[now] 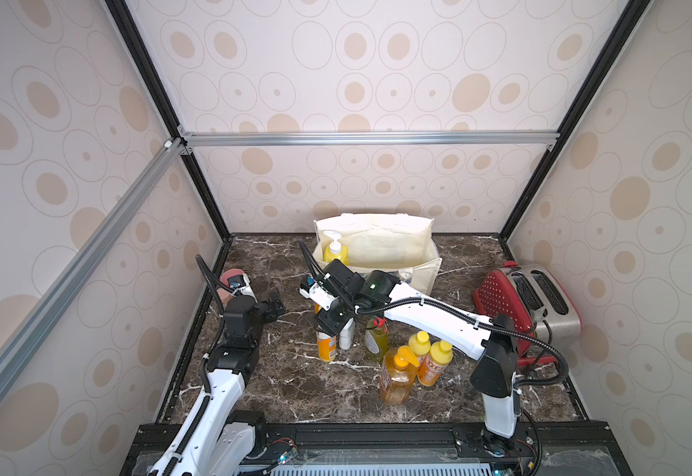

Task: Pack dish soap into the shopping bag
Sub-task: Pick up the bottle of dish soap at the center of the board.

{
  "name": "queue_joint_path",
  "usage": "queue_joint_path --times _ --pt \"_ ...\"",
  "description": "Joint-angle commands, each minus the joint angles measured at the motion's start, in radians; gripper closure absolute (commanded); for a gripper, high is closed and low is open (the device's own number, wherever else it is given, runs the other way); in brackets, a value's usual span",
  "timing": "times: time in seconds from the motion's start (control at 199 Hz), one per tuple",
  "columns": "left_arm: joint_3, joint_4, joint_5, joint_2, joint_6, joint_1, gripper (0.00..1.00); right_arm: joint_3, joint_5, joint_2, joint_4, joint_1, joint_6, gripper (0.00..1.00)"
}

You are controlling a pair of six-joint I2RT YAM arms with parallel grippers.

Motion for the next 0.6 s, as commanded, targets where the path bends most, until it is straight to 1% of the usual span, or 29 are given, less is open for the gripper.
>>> queue_joint_path --times 0.0,0.125,0.246,0.366,0.471,0.542,0.597 --pt "0.018 0.029 0.003 -0.005 -0.004 0.002 0.02 0.115 -0.058 -0.146 -0.014 -0.001 -0.027 0.65" --pt "0.019 0.029 0.007 -0.003 -0.003 0.003 0.02 0.209 -0.078 -0.184 -0.071 -0.002 -0.043 0.65" --pt "0.023 0.027 0.013 -0.005 -0.002 0.003 0.02 0.328 -0.084 -0.199 -0.122 -0.026 -0.047 0.68" --pt "0.054 0.015 0.063 0.004 -0.066 0.003 0.02 0.480 -0.073 -0.187 -0.166 -0.066 -0.049 0.69" --pt "0.149 -0.004 0.158 0.048 -0.127 0.002 0.02 0.614 -0.072 -0.157 -0.195 -0.121 -0.046 0.69" --pt "0.255 -0.039 0.233 0.099 -0.144 0.001 0.02 0.679 -0.069 -0.139 -0.196 -0.169 -0.041 0.69" --pt "0.345 -0.076 0.286 0.148 -0.153 -0.001 0.02 0.694 -0.070 -0.137 -0.175 -0.210 -0.031 0.70"
